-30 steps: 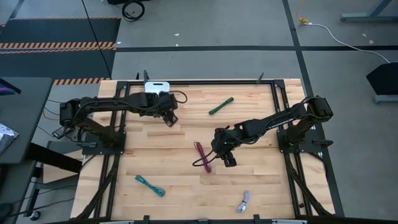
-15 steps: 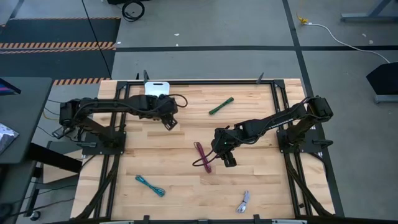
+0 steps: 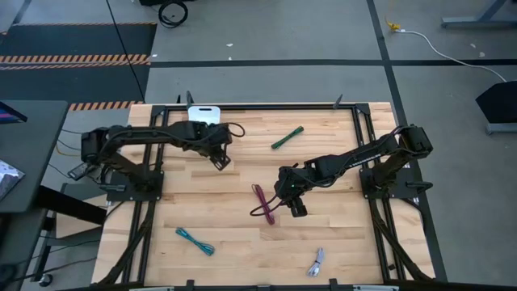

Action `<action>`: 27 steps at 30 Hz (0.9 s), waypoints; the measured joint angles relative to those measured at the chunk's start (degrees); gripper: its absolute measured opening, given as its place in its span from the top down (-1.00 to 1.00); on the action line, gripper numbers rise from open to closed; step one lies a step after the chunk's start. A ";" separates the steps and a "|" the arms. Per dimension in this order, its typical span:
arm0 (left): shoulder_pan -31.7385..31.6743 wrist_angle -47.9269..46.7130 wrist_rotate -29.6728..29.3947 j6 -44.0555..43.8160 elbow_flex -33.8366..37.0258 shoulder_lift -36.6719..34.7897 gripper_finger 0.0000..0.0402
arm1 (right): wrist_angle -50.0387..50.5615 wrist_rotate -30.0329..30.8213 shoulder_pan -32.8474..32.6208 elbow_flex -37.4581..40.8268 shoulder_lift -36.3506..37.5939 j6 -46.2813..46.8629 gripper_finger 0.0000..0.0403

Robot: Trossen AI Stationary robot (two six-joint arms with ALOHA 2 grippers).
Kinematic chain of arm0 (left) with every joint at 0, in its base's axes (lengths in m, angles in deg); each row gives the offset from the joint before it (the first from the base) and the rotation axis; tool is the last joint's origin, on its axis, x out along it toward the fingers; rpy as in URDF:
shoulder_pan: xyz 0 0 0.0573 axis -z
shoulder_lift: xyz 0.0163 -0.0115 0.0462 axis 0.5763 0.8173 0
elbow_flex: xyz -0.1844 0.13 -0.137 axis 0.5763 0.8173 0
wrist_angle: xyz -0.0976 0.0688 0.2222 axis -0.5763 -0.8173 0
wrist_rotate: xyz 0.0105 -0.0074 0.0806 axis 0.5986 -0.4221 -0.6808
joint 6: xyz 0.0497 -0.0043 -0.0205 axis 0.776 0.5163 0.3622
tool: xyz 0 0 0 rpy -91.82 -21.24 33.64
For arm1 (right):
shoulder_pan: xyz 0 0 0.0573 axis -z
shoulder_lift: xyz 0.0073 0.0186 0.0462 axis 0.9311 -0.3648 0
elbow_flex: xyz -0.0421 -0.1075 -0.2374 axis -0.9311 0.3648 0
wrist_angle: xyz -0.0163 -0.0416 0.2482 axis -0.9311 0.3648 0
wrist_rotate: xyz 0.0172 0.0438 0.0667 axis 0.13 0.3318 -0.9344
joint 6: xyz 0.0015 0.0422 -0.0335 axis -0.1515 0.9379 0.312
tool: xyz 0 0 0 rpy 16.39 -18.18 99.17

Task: Pick and place USB-C Cables
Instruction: Put the purple charger cable into the white bin, then put the green charger cable into the white bin

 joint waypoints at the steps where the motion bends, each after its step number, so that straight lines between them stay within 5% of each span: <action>1: -0.01 0.19 1.22 0.19 0.00 0.47 0.10 | -0.12 0.00 0.00 0.00 0.00 0.00 0.01; 15: -2.06 -0.09 -5.52 4.90 0.02 6.10 0.10 | -0.31 0.00 0.00 0.00 0.00 -0.02 0.01; 27: -0.96 1.48 -2.94 4.56 -0.81 5.75 0.14 | -0.27 0.67 0.00 0.00 0.00 -0.06 0.01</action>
